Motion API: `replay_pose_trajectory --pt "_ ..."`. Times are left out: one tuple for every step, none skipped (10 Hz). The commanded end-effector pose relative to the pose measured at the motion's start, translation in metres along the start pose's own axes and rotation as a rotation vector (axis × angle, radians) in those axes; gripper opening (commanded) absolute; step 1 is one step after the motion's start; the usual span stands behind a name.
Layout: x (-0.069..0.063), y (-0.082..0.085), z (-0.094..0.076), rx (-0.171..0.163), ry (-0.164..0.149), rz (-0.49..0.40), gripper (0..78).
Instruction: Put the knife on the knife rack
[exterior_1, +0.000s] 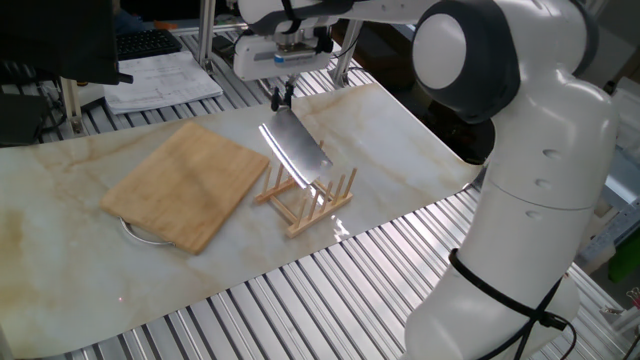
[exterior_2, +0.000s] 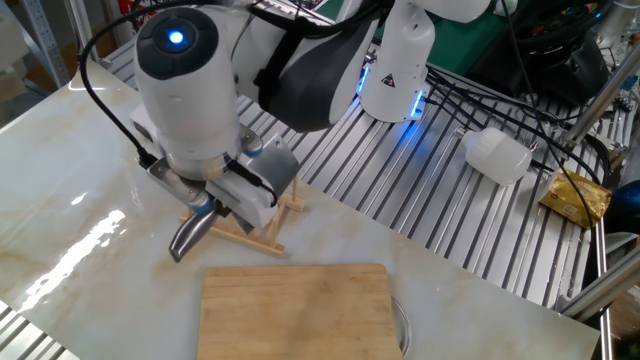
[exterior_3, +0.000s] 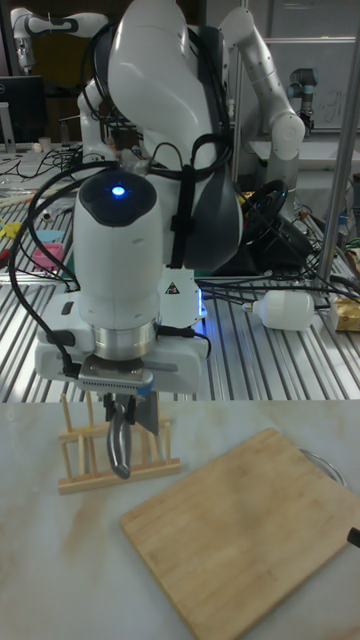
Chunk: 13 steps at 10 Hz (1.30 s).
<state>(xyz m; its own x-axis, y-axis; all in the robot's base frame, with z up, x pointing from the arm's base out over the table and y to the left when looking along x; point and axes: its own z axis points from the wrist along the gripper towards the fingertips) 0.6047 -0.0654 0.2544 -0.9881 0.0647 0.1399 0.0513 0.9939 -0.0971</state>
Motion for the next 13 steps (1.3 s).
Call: replay_pose_trajectory --pt "0.001 -0.006 -0.002 0.034 -0.007 -0.028 1.2" --pt "0.001 -0.006 -0.002 0.036 -0.007 -0.03 1.2" --pt "0.004 -0.007 -0.002 0.037 -0.002 -0.036 1.2" --pt "0.007 -0.008 0.0 0.048 -0.002 -0.045 1.2" --pt "0.009 -0.008 0.002 0.072 -0.004 -0.056 1.2" --pt "0.01 -0.008 0.002 0.079 -0.004 -0.059 1.2" --pt "0.011 -0.009 0.002 0.099 -0.005 -0.07 1.2" --pt "0.011 -0.009 0.002 0.105 -0.005 -0.072 1.2" --pt "0.012 -0.011 0.001 0.121 -0.006 -0.081 1.2" --pt "0.013 -0.011 0.001 0.123 -0.008 -0.082 1.2" --pt "0.015 -0.011 0.003 0.149 -0.017 -0.084 1.2" --pt "0.016 -0.011 0.004 0.155 -0.021 -0.084 1.2" --pt "0.017 -0.012 0.006 0.164 -0.025 -0.088 1.2"
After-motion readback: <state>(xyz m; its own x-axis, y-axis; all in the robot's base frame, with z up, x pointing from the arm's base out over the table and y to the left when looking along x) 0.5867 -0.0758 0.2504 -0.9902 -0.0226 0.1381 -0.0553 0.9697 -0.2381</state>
